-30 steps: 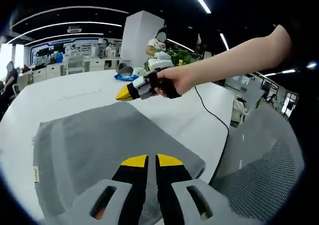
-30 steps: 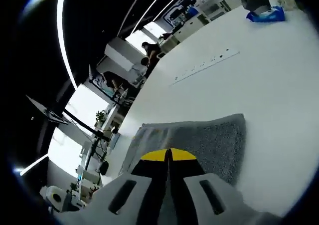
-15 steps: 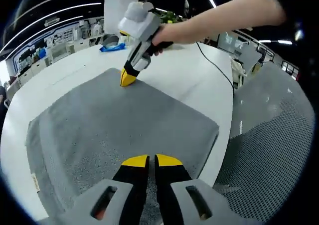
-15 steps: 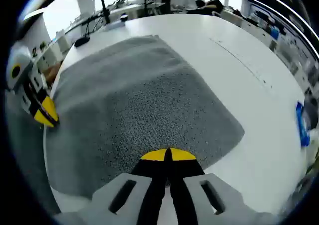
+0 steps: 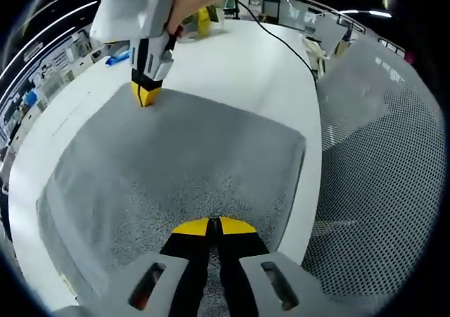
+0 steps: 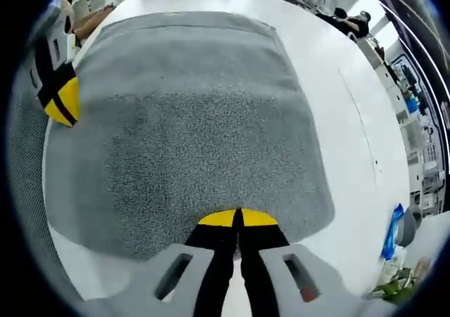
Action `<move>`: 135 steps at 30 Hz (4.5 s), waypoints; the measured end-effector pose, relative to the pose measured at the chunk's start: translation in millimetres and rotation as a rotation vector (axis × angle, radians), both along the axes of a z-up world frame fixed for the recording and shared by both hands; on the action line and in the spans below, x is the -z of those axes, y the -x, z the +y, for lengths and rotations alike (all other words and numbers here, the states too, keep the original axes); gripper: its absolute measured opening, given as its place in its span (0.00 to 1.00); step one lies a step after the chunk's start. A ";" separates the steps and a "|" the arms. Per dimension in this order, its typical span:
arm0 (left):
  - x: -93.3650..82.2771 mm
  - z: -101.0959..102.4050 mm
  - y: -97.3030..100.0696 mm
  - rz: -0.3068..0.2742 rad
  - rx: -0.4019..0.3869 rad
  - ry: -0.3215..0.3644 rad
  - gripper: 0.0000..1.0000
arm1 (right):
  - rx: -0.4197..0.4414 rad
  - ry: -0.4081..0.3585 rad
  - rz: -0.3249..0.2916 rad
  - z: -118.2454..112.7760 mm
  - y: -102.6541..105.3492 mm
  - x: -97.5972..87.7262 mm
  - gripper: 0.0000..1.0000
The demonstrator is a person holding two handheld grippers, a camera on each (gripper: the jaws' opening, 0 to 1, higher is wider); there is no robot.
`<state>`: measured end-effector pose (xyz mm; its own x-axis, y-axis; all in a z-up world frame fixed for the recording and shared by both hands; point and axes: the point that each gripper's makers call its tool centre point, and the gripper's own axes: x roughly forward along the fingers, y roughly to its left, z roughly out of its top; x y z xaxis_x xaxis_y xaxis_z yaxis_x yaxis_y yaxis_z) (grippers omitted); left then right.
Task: Fold the towel on the table until its edges align and the towel forms a compact rectangular stack.
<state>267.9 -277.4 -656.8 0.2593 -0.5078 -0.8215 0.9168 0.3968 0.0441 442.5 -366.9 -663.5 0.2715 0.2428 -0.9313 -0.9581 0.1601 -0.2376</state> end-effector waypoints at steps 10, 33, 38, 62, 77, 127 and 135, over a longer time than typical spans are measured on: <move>1.2 -2.2 2.6 -0.068 0.091 -0.204 0.03 | -0.010 0.162 -0.055 -0.3 0.4 2.3 0.00; 3.2 3.3 -4.9 -0.153 0.144 -0.396 0.02 | 0.100 0.186 0.000 -42.8 20.9 2.3 0.00; 2.4 5.2 -6.3 -0.164 0.138 -0.395 0.02 | 0.050 0.152 -0.070 -44.6 25.5 2.5 0.00; 2.6 19.8 -24.9 -0.259 0.153 -0.505 0.01 | 0.205 -0.024 -0.165 -65.1 59.0 -0.1 0.00; 0.5 21.6 -27.8 -0.268 0.055 -0.322 0.01 | 0.267 -0.136 -0.191 -70.5 69.1 -2.0 0.00; 0.4 33.6 -71.3 -0.269 0.007 -0.326 0.01 | 0.330 -0.199 -0.142 -70.3 134.3 -1.9 0.00; 0.5 33.6 -77.1 -0.275 0.023 -0.330 0.01 | 0.313 -0.192 -0.139 -68.0 140.4 -1.4 0.00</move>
